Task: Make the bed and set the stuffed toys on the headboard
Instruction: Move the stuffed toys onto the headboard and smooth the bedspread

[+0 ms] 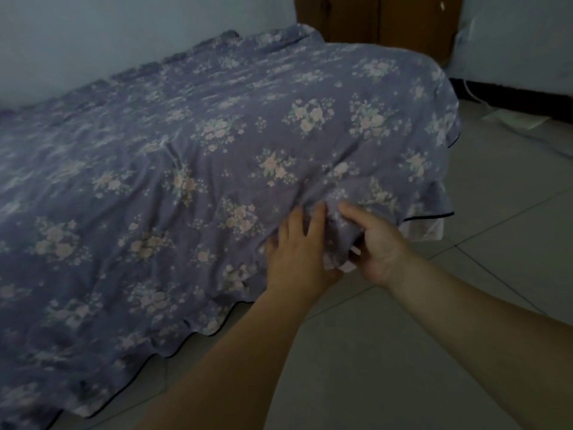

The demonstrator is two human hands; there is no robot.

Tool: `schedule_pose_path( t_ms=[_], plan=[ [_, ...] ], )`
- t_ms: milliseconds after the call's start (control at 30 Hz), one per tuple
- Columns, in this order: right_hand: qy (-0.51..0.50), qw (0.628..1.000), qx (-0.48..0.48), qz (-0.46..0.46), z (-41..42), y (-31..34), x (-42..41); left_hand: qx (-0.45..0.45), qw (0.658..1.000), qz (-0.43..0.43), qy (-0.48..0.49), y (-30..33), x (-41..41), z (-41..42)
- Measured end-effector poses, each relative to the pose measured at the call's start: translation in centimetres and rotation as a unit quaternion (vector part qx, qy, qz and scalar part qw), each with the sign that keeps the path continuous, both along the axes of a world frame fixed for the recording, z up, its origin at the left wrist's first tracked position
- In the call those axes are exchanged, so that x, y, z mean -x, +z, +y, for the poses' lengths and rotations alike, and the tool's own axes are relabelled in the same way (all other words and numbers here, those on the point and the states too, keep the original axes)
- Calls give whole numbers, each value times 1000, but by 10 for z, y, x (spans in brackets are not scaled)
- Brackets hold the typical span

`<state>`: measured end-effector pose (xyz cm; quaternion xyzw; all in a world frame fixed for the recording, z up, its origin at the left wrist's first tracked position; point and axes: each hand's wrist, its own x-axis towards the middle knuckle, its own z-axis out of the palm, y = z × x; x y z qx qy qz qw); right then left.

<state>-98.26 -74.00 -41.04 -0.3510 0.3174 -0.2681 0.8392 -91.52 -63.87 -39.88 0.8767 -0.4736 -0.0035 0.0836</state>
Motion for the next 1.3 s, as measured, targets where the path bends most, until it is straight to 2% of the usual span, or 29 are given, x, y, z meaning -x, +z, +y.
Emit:
schedule_pose_path(
  t_ms=[67,167,233,300,333,367,400,433,467,500,533,600,633,733,767,833,900,1000,1067,1133,1300],
  plan=[
    [-9,995,42,-87,6,24,7,85,996,-24,25,6,4,-2],
    [-39,978,94,-184,4,56,15,247,968,-12,43,26,3,-7],
    [-58,963,187,-184,-1,69,16,283,957,17,64,49,-1,-8],
    [-38,928,345,-132,-4,77,20,302,949,29,83,73,-6,-6],
    [-24,892,444,-78,-3,75,21,316,944,30,90,84,-10,-5],
    [-43,819,572,-12,-3,71,23,324,941,32,94,94,-13,-4],
    [-97,714,692,37,-4,64,25,325,940,35,97,103,-14,-4],
    [-153,601,783,45,-5,58,25,326,939,38,100,111,-15,-4],
    [-206,513,833,35,-6,52,23,326,939,40,98,117,-16,-6],
    [-252,456,853,29,-6,49,20,323,941,40,93,122,-15,-8],
    [-284,431,855,41,-6,50,16,320,943,40,84,126,-13,-10],
    [-313,433,836,121,-8,62,-1,318,945,45,66,132,-11,-13],
    [-297,442,828,176,-9,70,-9,314,947,48,56,133,-9,-14],
    [-121,523,804,254,-21,102,-24,287,957,38,3,136,-4,-9],
    [-83,533,803,254,-26,111,-26,267,963,25,-14,136,-3,-5],
    [-45,486,839,241,-35,126,-28,204,979,-22,-16,135,-3,0],
    [-58,438,876,192,-42,137,-28,143,985,-90,29,136,-8,5],
    [-59,424,892,144,-51,144,-27,116,974,-160,110,142,-17,14],
    [-45,404,903,141,-57,144,-22,115,976,-132,131,146,-19,16],
    [-28,364,924,115,-60,146,-16,100,980,-109,132,148,-18,13],
    [-14,303,950,80,-68,146,-3,49,993,-61,94,151,-18,8]
  ],
)
